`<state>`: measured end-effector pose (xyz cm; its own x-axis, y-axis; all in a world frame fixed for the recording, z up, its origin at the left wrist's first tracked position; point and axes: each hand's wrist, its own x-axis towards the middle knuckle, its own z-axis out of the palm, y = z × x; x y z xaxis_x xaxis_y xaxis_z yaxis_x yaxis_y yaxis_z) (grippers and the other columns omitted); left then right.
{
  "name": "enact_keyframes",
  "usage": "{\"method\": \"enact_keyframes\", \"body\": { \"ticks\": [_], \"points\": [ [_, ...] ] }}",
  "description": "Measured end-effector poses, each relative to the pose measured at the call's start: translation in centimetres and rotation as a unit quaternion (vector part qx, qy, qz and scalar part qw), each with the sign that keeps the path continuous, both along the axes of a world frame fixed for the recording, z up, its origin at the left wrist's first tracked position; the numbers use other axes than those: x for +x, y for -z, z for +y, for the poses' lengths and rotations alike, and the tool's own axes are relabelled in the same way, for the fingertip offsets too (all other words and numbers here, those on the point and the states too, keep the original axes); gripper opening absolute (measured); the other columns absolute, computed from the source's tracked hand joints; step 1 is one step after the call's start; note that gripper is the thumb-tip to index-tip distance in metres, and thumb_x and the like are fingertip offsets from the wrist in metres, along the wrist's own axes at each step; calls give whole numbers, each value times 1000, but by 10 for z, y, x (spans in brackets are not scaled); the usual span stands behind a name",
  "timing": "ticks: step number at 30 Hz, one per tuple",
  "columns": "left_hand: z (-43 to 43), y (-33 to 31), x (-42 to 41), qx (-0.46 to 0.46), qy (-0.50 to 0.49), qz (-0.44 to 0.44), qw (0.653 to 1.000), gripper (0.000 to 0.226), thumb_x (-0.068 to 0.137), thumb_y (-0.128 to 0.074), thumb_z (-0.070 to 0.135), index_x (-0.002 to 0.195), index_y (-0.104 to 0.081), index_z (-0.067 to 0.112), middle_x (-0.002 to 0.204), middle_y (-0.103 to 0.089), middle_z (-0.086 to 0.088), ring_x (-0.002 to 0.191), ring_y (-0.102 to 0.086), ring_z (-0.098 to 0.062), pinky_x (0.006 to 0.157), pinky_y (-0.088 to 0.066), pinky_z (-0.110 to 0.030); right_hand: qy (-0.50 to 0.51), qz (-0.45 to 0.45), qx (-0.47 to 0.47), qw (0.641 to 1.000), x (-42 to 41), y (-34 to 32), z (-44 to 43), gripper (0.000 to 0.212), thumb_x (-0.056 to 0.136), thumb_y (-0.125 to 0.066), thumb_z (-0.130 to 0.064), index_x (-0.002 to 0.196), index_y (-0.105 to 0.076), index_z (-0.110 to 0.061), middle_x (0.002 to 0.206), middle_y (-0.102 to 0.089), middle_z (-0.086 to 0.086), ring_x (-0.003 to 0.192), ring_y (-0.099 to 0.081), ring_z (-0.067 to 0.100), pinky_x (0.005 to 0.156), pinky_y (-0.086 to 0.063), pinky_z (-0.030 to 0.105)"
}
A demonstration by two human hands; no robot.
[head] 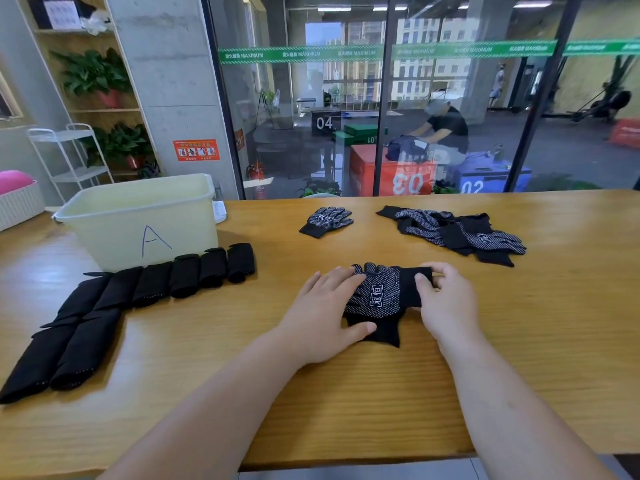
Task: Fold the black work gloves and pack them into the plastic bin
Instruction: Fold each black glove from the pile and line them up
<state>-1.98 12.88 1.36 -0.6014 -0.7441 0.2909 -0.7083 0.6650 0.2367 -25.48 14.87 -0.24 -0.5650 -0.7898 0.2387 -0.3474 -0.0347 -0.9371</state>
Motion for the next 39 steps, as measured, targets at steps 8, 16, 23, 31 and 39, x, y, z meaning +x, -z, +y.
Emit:
{"method": "enact_keyframes", "body": {
  "ticks": [8,16,23,31,39],
  "points": [
    [-20,4,9,97,3,6,995,111,81,-58,91,167,-6,46,174,-19,16,160,-19,-6,135,-2,-45,-8,-26,-65,998,6,-12,8,24,104,-67,-31,123,-65,-46,119,-70,-4,112,-71,12,97,-59,48],
    [-13,6,30,95,-10,-41,995,108,85,-47,93,170,-4,41,176,-15,15,163,6,-9,134,0,-45,16,-128,-107,986,7,-19,9,26,106,-62,-31,118,-64,-54,129,-71,-3,122,-69,18,98,-60,54],
    [-11,5,47,45,32,-43,998,80,93,-51,82,162,-34,47,171,-20,30,162,8,-3,133,5,-40,93,-315,-176,928,-6,-23,14,28,108,-62,-19,135,-64,-26,121,-65,1,103,-75,20,80,-67,37],
    [0,14,61,0,-62,-21,998,91,84,-33,100,154,-50,44,163,-41,22,162,-11,-10,134,-3,-44,-15,-298,-141,944,8,-39,20,34,106,-65,-13,135,-65,-30,121,-76,-3,108,-76,17,79,-63,34],
    [-7,17,66,11,-49,43,998,70,90,-50,84,143,-62,40,152,-50,26,154,-23,-7,130,-19,-43,-227,-139,-116,957,27,-116,30,34,104,-65,-9,132,-67,-29,117,-78,-9,109,-75,14,89,-61,38]
  ]
}}
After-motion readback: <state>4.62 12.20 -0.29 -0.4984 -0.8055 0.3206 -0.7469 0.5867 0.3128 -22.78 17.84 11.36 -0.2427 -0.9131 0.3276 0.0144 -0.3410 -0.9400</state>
